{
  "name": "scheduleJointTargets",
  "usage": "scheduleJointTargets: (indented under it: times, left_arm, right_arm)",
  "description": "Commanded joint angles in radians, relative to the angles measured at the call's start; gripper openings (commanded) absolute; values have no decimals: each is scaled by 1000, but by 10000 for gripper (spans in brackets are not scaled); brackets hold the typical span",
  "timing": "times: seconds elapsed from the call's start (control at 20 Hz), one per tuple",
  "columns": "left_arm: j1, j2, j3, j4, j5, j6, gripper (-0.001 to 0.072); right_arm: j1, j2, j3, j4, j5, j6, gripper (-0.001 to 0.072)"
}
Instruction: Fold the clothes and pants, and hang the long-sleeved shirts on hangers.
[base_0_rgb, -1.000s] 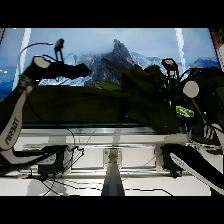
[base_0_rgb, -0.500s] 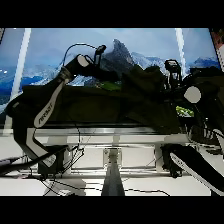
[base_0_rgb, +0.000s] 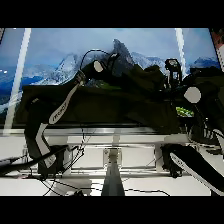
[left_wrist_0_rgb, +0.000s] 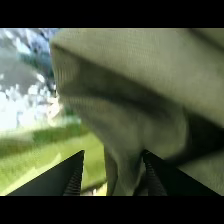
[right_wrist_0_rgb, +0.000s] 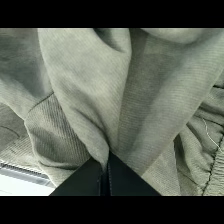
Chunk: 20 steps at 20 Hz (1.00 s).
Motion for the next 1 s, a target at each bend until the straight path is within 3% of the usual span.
scheduleJointTargets:
  times: [0.0,0.1,0.15,0.45,0.6,0.95]
  left_arm:
    - [-18,-8,4,3,123,-65,365]
    - [-19,-8,4,2,174,-64,83]
    - [-18,-8,4,3,184,-63,30]
    - [56,85,8,60,189,-26,28]
    - [122,222,8,303,189,-26,28]
    - [220,544,8,993,275,-27,28]
  right_arm:
    - [0,1,-1,0,-1,0,27]
    - [0,1,-1,0,-1,0,27]
    - [0,1,-1,0,-1,0,27]
    - [0,1,-1,-7,-34,0,27]
    - [0,1,-1,-7,-154,0,27]
    - [0,-63,-1,-6,-770,-3,27]
